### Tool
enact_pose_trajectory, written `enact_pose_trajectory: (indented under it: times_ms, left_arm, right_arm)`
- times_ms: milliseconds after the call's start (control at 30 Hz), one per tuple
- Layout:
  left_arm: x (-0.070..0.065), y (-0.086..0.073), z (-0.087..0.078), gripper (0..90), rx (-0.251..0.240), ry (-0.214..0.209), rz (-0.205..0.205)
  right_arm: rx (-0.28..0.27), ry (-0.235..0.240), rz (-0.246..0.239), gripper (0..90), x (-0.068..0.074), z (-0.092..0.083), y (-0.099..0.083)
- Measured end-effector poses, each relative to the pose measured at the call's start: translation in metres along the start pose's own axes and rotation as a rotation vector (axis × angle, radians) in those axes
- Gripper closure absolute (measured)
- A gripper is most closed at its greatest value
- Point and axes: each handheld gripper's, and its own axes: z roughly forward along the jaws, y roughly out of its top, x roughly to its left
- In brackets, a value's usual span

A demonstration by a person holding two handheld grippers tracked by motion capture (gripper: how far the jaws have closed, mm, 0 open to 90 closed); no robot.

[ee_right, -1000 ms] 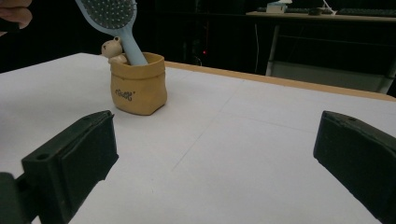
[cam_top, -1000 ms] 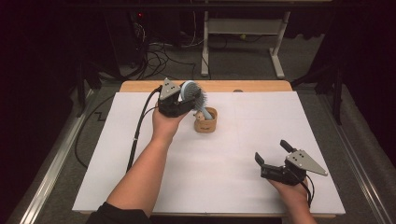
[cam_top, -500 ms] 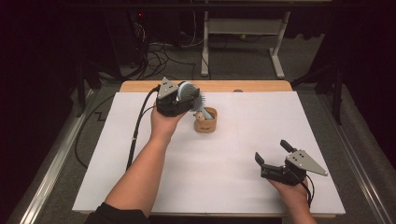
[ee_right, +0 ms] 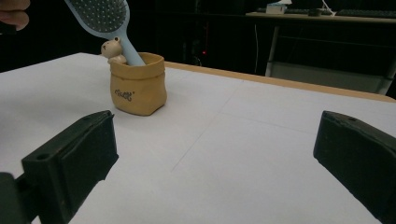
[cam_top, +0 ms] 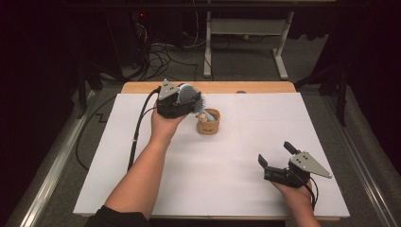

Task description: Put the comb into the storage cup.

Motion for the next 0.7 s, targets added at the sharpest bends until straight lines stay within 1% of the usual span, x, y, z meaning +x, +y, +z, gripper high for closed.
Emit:
enact_pose_trajectory:
  times_ms: [100,133,300,433,500,600,700]
  left_arm:
    - [0.0012,-0.0007,-0.0003,29.2,0.005,-0.005,0.0]
    - [0.0015,-0.0009,-0.0003,28.6,0.008,-0.001,0.002]
    - [0.0036,-0.0018,0.0007,23.3,0.011,-0.003,-0.011]
    - [0.0054,-0.0027,0.0007,20.9,0.016,-0.002,-0.015]
    - [0.006,-0.0028,0.0003,19.6,0.014,0.001,-0.019]
    - [0.0063,-0.0031,-0.0001,19.0,0.01,-0.003,-0.012]
    - [0.0066,-0.0031,0.0,16.6,0.006,-0.005,-0.016]
  right_arm:
    - [0.001,0.0,0.0,0.1,0.0,-0.0001,-0.0001]
    - [0.001,0.0,0.001,0.1,0.0,-0.0001,0.0]
    - [0.0,0.0,0.002,0.1,-0.0001,-0.0004,0.0001]
    - [0.002,0.0,0.0,0.1,0.0,-0.0001,0.0]
    - [0.002,0.001,-0.001,0.1,0.0001,0.0,0.0]
    - [0.003,0.0,0.0,0.1,0.0003,0.0001,-0.0001]
    - [0.001,0.001,-0.004,0.1,0.0005,0.0,0.0001]
